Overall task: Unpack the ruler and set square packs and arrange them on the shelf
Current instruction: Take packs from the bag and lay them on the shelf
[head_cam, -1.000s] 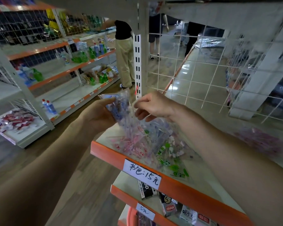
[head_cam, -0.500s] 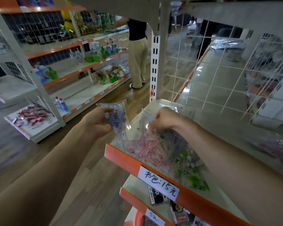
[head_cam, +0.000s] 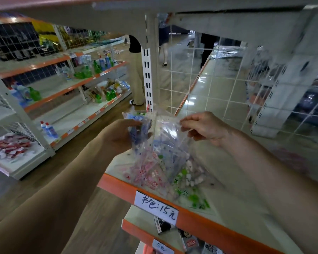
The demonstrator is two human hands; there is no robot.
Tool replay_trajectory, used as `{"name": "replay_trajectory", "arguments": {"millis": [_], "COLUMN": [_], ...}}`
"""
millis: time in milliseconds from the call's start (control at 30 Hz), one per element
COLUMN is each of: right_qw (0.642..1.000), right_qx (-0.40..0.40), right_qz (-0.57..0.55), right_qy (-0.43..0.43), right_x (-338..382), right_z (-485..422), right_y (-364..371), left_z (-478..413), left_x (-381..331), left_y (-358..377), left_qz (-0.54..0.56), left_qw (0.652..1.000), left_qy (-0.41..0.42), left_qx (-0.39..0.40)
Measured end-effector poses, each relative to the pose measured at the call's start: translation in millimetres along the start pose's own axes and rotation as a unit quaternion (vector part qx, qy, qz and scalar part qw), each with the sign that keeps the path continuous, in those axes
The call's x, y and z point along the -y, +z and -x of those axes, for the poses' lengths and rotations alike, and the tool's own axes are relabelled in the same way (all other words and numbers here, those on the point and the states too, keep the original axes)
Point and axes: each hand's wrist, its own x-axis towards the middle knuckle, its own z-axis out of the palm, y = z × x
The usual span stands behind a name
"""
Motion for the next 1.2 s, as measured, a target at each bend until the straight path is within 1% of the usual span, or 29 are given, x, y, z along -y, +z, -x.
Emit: {"name": "replay_trajectory", "arguments": {"millis": [67,133,300,400,500,567,633,733,833,900,933,1033,1133,1200], "right_qw": [0.999,0.996,0.987,0.98,0.973,0.967,0.961,0.954,0.956,0.963,0.966,0.967,0.942,0.92], "right_qx": [-0.015,-0.027,-0.049,-0.051,-0.041,-0.034,-0.028,-0.027,-0.039,-0.044,-0.032,0.06,0.164,0.21], "right_qz": [-0.04,-0.068,-0.066,-0.03,0.037,0.067,0.094,0.123,0.125,0.133,0.148,0.213,0.284,0.328], "right_qy": [-0.019,-0.057,-0.141,-0.188,-0.226,-0.245,-0.26,-0.272,-0.261,-0.232,-0.209,-0.126,-0.066,-0.027], "right_x": [-1,-4,-1,-1,-2,1,5,10,14,15,14,3,-4,-4], "right_z": [6,11,25,30,33,34,35,34,33,32,32,34,36,37], "right_y": [-12,-21,-29,-31,-32,-30,-24,-16,-12,-13,-14,-16,-13,-8], "left_z": [-3,-5,-9,-12,-9,-7,-6,-5,-1,-2,-2,3,7,6], "left_x": [2,7,21,26,30,33,34,35,31,25,21,12,7,5], "left_y": [6,10,33,49,64,71,74,71,62,47,35,3,-17,-27], "left_qz": [0.004,0.005,-0.018,-0.033,-0.035,-0.034,-0.017,0.014,0.014,0.041,0.055,0.078,0.077,0.075], "left_qw": [1.0,0.999,0.996,0.996,0.993,0.992,0.992,0.994,0.997,0.998,0.998,0.997,0.995,0.992], "left_qy": [-0.001,-0.007,-0.034,-0.044,-0.047,-0.038,-0.035,-0.038,-0.022,0.003,0.013,0.023,0.029,0.025], "left_qx": [0.028,0.049,0.075,0.076,0.107,0.112,0.116,0.101,0.074,0.044,0.03,-0.004,-0.052,-0.103]}}
